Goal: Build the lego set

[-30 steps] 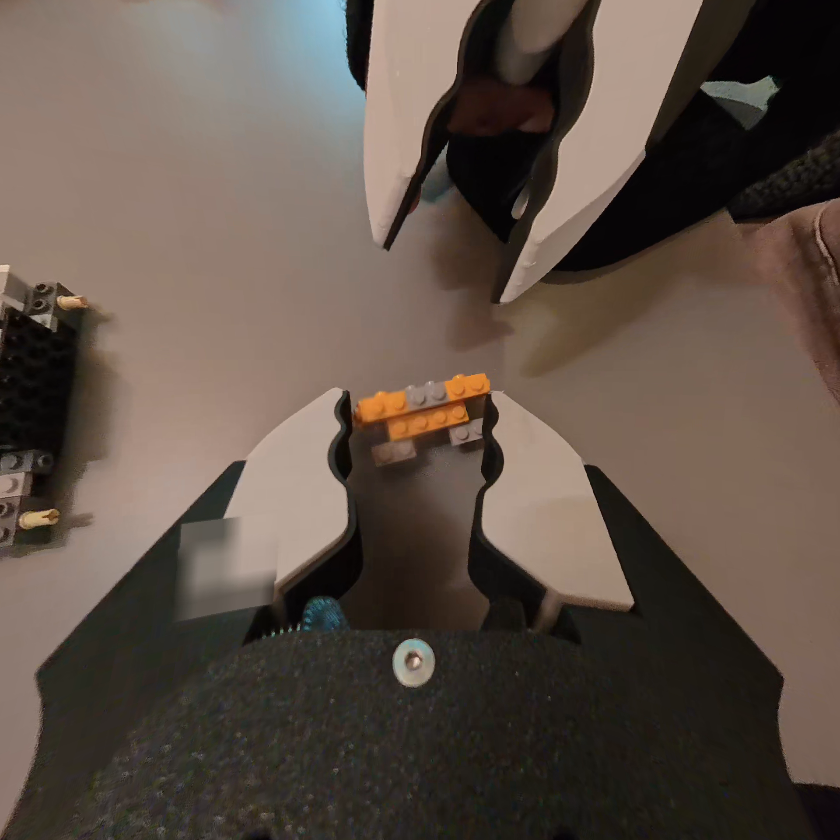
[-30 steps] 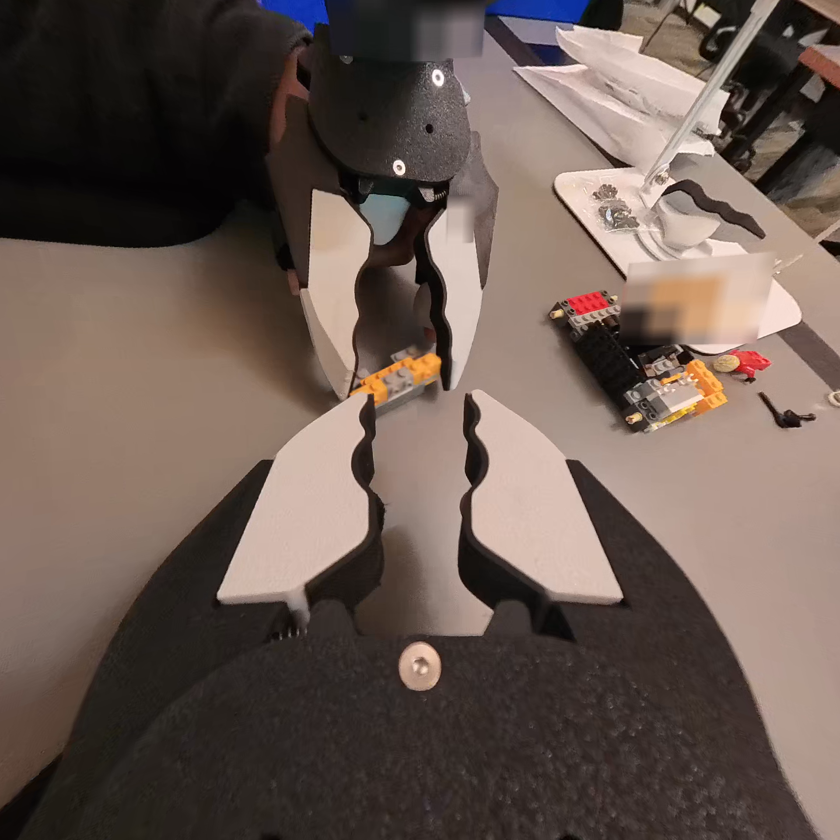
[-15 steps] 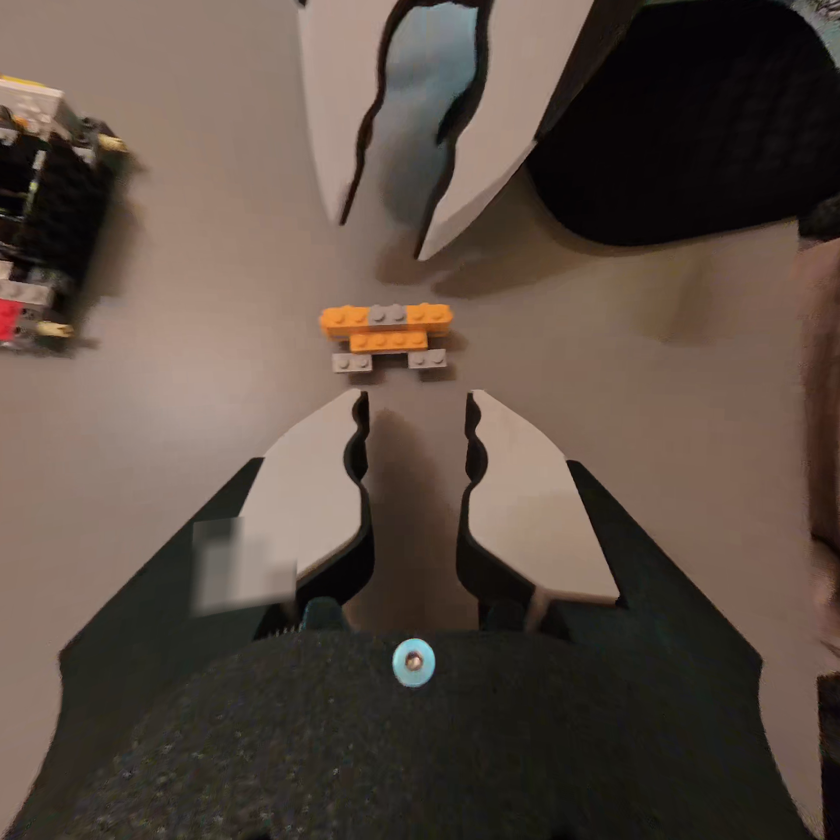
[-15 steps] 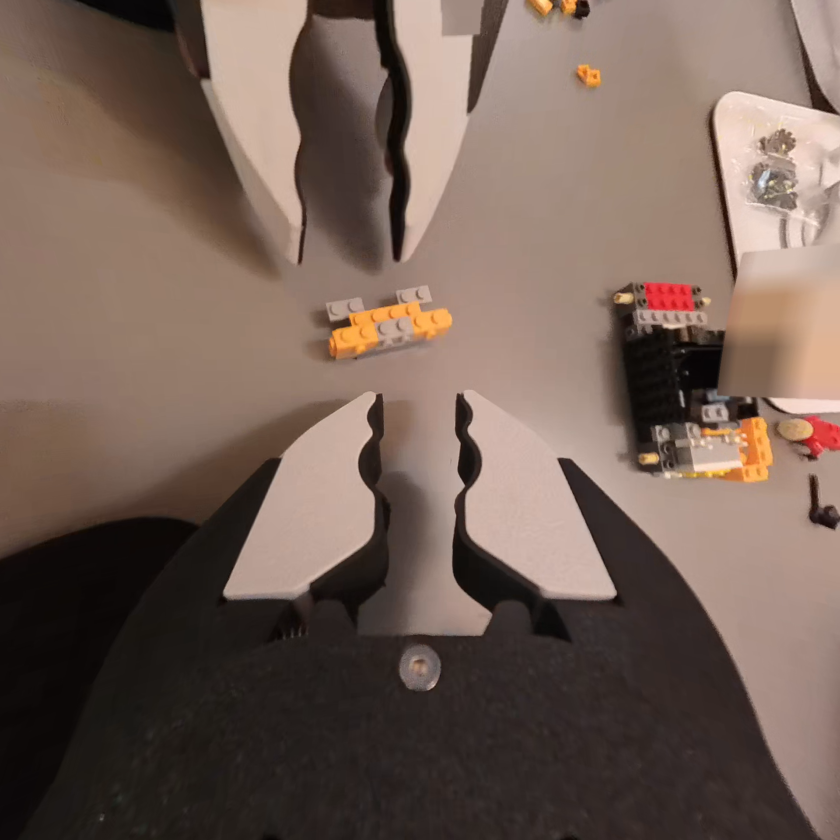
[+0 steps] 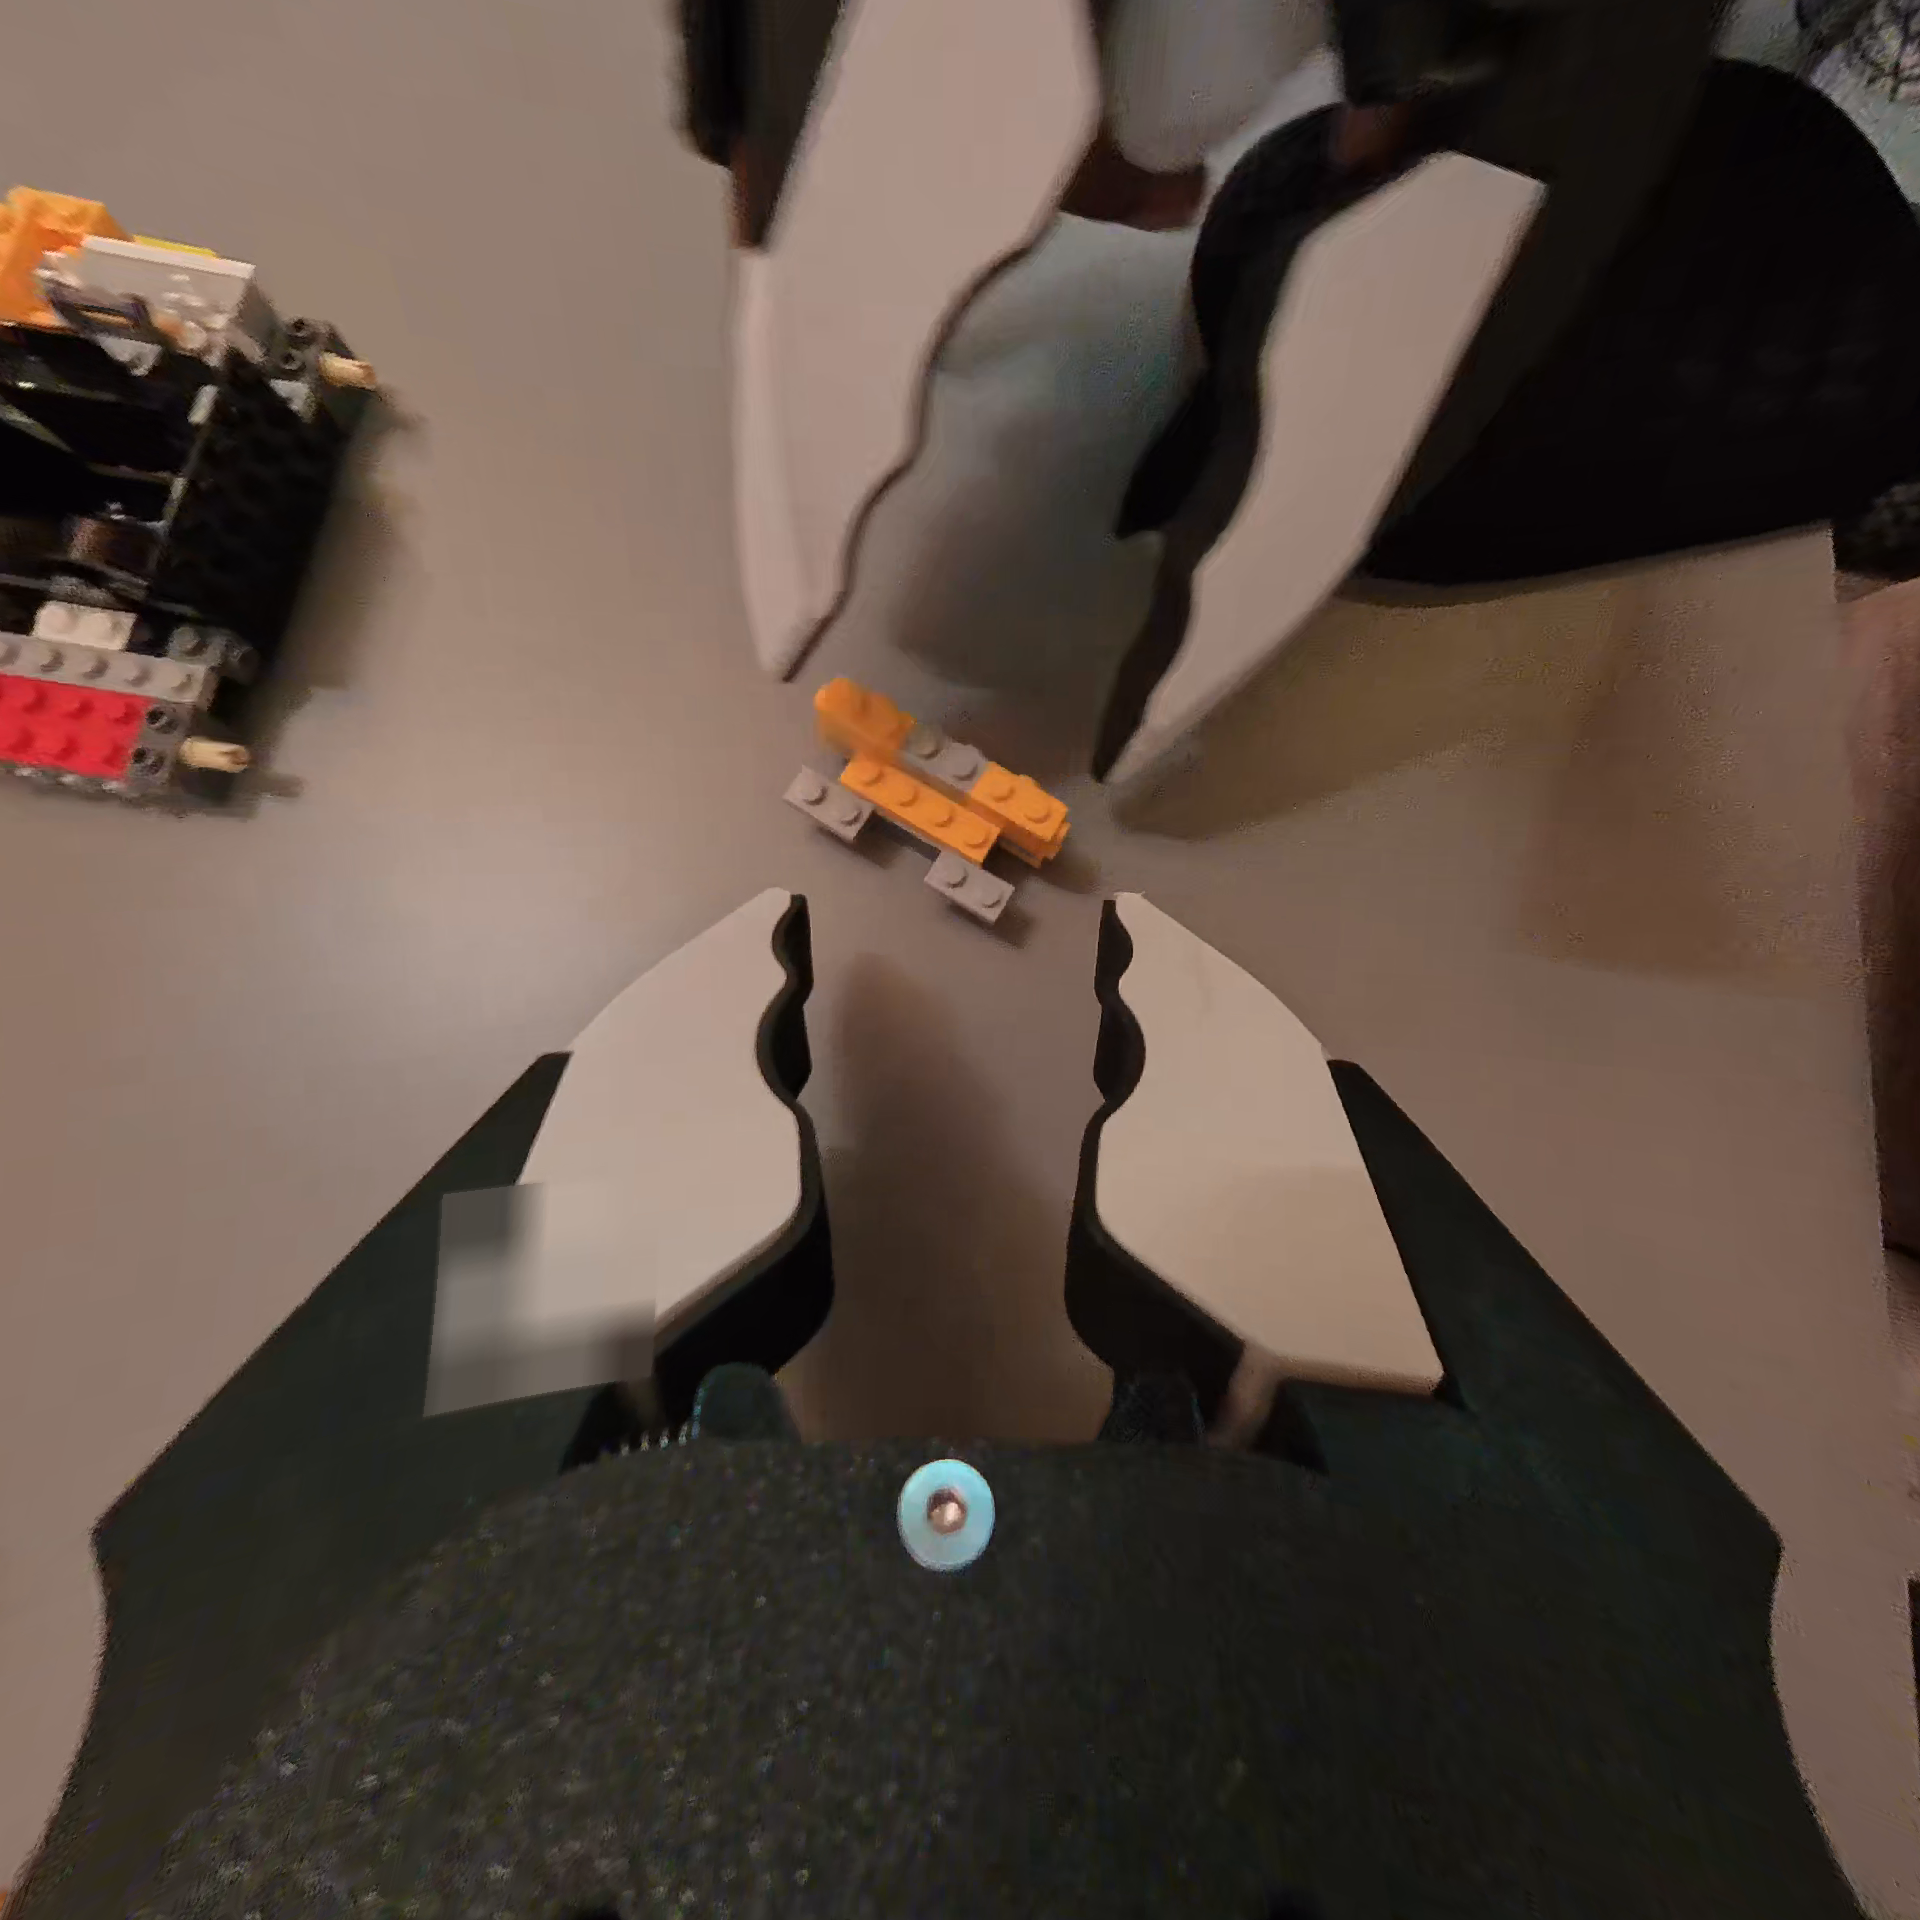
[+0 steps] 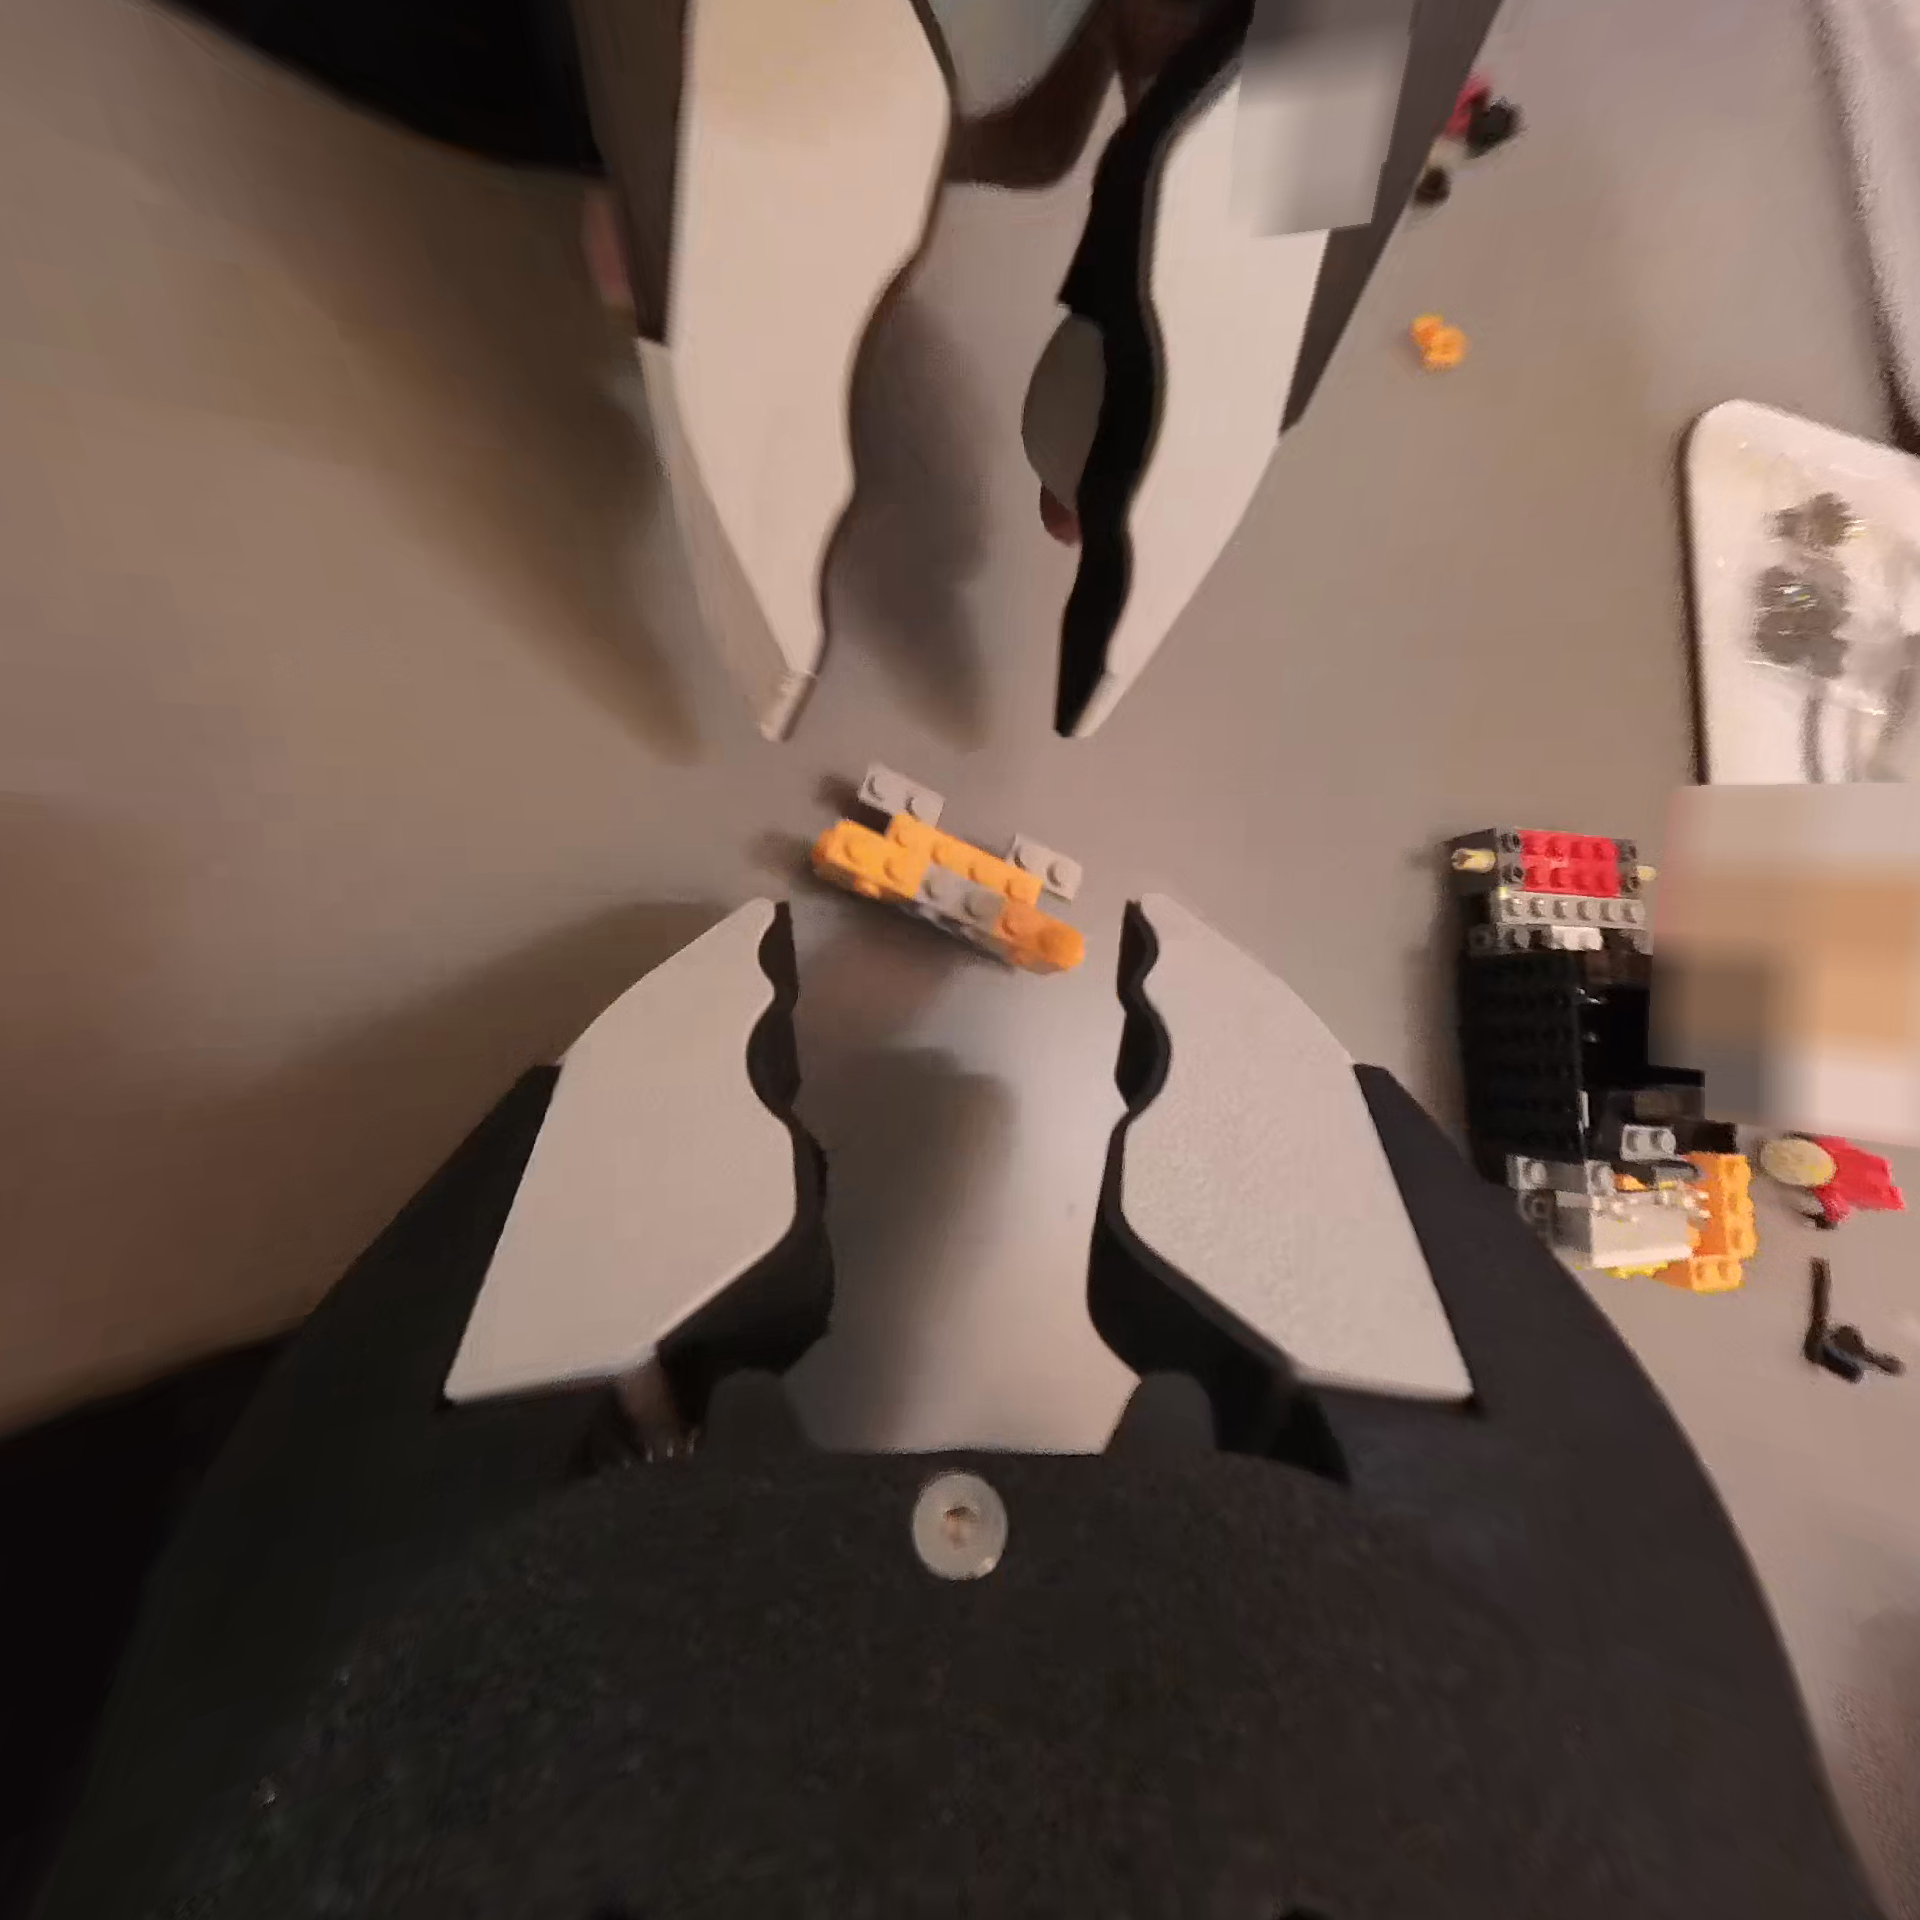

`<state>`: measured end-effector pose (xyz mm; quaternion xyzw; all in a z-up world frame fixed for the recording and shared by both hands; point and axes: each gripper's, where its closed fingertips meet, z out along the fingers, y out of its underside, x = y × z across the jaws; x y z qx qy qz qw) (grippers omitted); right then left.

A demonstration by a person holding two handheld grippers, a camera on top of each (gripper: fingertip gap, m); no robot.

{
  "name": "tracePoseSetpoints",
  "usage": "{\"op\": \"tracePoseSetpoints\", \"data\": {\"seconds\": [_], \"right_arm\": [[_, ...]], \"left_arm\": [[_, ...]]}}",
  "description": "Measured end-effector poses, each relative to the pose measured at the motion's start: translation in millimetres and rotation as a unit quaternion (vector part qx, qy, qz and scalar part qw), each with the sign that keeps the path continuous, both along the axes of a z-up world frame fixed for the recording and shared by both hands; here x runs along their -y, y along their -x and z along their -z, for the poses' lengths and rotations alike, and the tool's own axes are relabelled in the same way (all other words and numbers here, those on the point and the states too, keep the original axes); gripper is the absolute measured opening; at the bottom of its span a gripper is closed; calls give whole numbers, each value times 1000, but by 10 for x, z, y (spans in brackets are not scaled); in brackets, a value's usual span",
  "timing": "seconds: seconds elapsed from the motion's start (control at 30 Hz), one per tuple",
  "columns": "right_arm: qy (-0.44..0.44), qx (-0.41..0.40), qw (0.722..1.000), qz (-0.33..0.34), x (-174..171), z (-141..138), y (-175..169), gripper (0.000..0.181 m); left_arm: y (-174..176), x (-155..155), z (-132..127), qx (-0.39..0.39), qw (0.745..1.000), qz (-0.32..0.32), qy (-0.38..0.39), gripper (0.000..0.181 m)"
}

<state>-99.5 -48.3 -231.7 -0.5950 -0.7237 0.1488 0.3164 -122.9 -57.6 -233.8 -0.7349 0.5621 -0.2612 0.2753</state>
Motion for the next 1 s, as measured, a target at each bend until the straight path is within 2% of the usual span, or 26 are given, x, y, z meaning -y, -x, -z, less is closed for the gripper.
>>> {"op": "tracePoseSetpoints", "data": {"seconds": [0.07, 0.17, 0.23, 0.33, 0.47, 0.57, 0.7, 0.77, 0.9, 1.0], "right_arm": [[23, 27, 999, -34, -56, 86, -42, 60], [63, 18, 997, -50, -86, 135, 15, 53], [67, -5, 997, -32, -107, 110, 27, 37], [52, -16, 998, 18, -108, 99, -97, 26], [55, -33, 994, 86, -3, 91, -250, 21], [71, -51, 991, 101, 133, 57, -291, 21], [52, -56, 991, 113, 91, 36, -337, 21], [51, -57, 990, 117, 62, 57, -319, 21], [32, -50, 990, 125, 0, 95, -258, 10], [33, -51, 989, 138, -57, 96, -212, 7]], "left_arm": [[-71, 56, 51, -13, 1000, 6, 1, 52], [-156, 80, 105, -21, 1000, 9, -10, 53], [-129, -19, 119, -26, 999, -8, -34, 50], [-1, -183, 101, -24, 998, -40, -47, 42], [137, -378, 99, -25, 994, -84, -59, 38], [104, -311, 39, -13, 996, -58, -68, 39], [-58, -70, 37, 8, 998, 13, -58, 43], [-87, -90, 102, -9, 997, 13, -72, 41], [-60, -220, 150, -20, 995, -9, -97, 18], [-23, -340, 131, -10, 994, -36, -100, 13]]}}
